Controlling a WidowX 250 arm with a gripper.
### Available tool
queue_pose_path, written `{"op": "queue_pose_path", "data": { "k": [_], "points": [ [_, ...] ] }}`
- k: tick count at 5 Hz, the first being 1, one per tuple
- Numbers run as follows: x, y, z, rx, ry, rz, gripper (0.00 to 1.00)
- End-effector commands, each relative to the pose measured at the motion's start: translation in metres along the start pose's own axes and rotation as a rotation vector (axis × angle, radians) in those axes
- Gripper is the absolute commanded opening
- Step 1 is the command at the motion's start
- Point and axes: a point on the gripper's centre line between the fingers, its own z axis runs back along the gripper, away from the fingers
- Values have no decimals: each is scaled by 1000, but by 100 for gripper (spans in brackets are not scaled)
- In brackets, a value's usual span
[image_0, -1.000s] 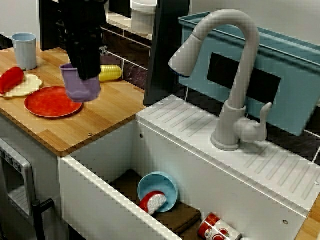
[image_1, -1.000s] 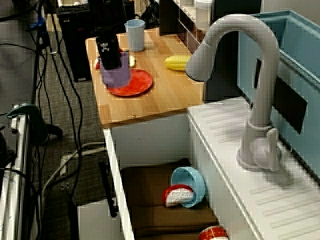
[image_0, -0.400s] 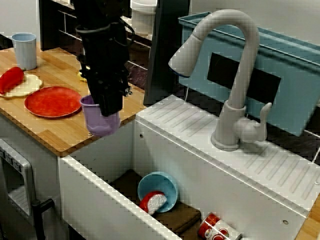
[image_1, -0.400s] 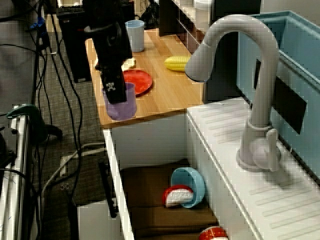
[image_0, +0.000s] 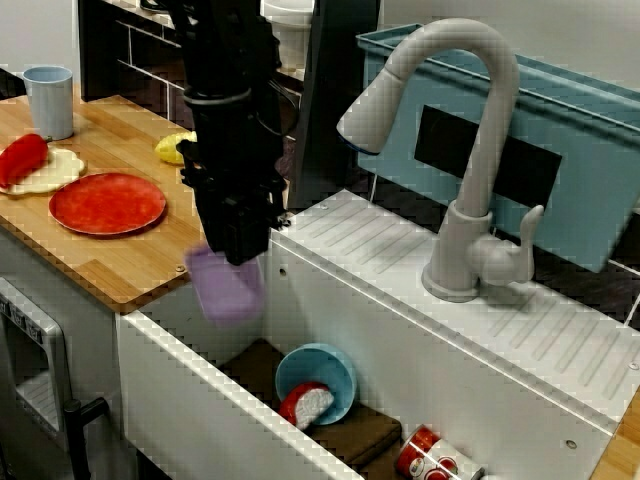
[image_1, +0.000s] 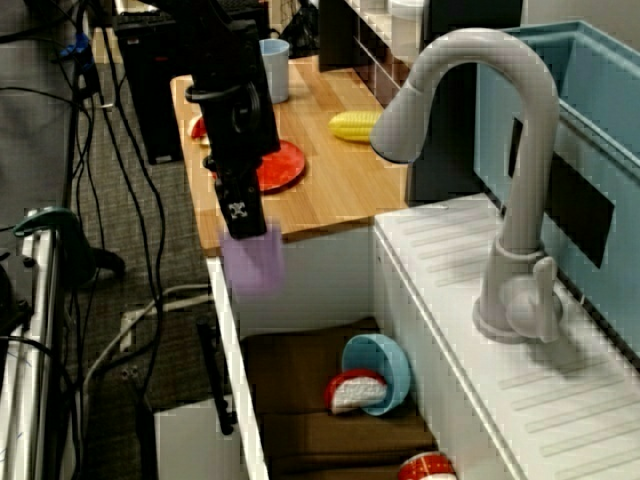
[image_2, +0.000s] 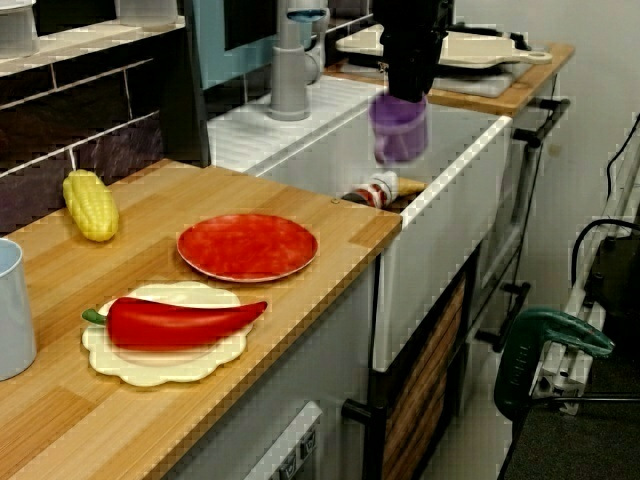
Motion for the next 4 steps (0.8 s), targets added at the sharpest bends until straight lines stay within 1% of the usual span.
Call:
{"op": "queue_pose_path", "data": {
  "k": [1,2,3,4],
  "points": [
    [-1,25,9,50,-21,34,100],
    [-6,43,10,116,-5,-3,100],
    [-11,70,20,143,-28,-17,100],
    [-16,100,32,150,-76,26,100]
  ]
}}
